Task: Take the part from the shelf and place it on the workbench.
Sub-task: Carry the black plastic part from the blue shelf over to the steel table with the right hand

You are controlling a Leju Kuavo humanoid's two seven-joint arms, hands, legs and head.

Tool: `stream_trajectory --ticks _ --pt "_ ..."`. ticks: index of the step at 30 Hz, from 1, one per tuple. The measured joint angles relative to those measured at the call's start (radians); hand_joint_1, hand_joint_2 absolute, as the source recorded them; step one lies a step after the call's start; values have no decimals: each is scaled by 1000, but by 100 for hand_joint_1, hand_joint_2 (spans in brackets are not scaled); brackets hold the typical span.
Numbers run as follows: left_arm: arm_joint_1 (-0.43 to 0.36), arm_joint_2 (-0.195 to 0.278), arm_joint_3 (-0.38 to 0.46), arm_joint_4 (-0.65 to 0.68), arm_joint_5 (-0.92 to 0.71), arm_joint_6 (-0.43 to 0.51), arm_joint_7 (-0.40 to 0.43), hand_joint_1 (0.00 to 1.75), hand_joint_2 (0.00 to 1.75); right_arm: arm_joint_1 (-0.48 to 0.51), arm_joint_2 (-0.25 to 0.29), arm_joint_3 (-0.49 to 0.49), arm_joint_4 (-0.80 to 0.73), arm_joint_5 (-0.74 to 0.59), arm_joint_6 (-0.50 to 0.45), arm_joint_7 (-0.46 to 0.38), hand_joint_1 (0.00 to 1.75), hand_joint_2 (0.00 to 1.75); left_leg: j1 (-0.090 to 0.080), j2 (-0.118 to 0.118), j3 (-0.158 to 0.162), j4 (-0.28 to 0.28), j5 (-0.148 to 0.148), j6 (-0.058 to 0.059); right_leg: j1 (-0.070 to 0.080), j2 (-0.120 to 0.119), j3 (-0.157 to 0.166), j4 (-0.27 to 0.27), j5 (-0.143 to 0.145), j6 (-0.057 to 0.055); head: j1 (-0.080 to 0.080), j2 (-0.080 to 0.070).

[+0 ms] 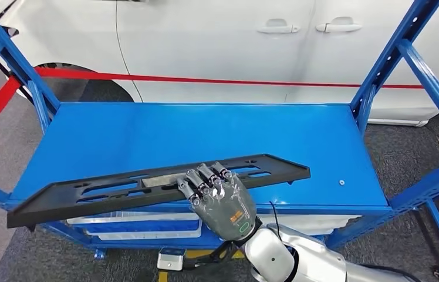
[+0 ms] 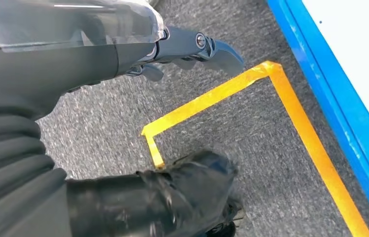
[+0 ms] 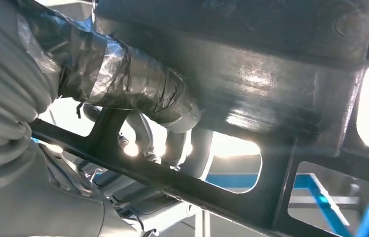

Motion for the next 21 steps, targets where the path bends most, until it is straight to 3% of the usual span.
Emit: stream_trajectory --ticks 2,3,4,5,7,9,12,14,18,19,20,21 --pt "1 0 1 0 4 5 6 0 175 14 3 -16 2 0 -1 -6 175 175 2 0 -61 130 -61 -7 1 -1 -1 1 0 -5 -1 0" --pt "2 0 1 0 5 5 9 0 175 21 3 -20 3 0 -1 -7 175 175 3 0 -85 180 -76 -10 2 -1 -1 2 -1 -6 -1 0" --pt "4 0 1 0 5 8 11 0 175 28 3 -23 5 0 -1 -8 175 175 3 0 -94 197 -71 -11 2 -1 -2 5 -2 -6 -1 0" --pt "4 0 1 0 5 11 15 0 175 35 4 -26 7 0 -2 -8 175 175 4 1 -84 175 -48 -12 2 0 -2 7 -4 -5 -1 0" --pt "3 0 1 0 4 22 26 0 175 48 4 -38 9 0 -5 -7 175 175 4 1 -21 44 17 -8 3 2 -2 14 -8 0 -1 0" --pt "1 0 1 0 3 33 35 0 175 59 6 -58 10 0 -11 -7 175 175 2 0 26 -55 49 1 6 3 -5 21 -11 9 0 0" --pt "2 -1 1 0 0 44 44 0 175 70 6 -84 14 0 -15 -7 175 175 0 -1 31 -73 54 16 9 3 -7 20 -10 24 0 0" --pt "0 -2 1 0 -4 50 49 0 175 77 6 -99 16 0 -15 -11 175 175 4 0 32 -81 62 29 7 3 -19 44 -30 36 1 0" --pt "-3 -3 1 0 -9 66 60 0 175 97 7 -127 16 0 -15 -24 175 175 4 2 30 -85 66 39 3 2 -121 272 -144 49 3 0" --pt "-3 -3 1 0 -10 69 62 0 175 103 7 -133 17 0 -15 -27 175 175 4 2 30 -84 66 39 2 2 -133 299 -146 50 3 0" --pt "-2 -3 1 0 -10 73 63 0 175 109 7 -137 17 0 -15 -29 175 175 4 1 30 -83 66 39 2 2 -126 288 -129 48 3 0" --pt "-3 -3 1 0 -11 75 63 0 175 113 7 -142 17 0 -15 -32 175 175 4 1 30 -81 66 38 2 2 -100 236 -97 45 3 0"
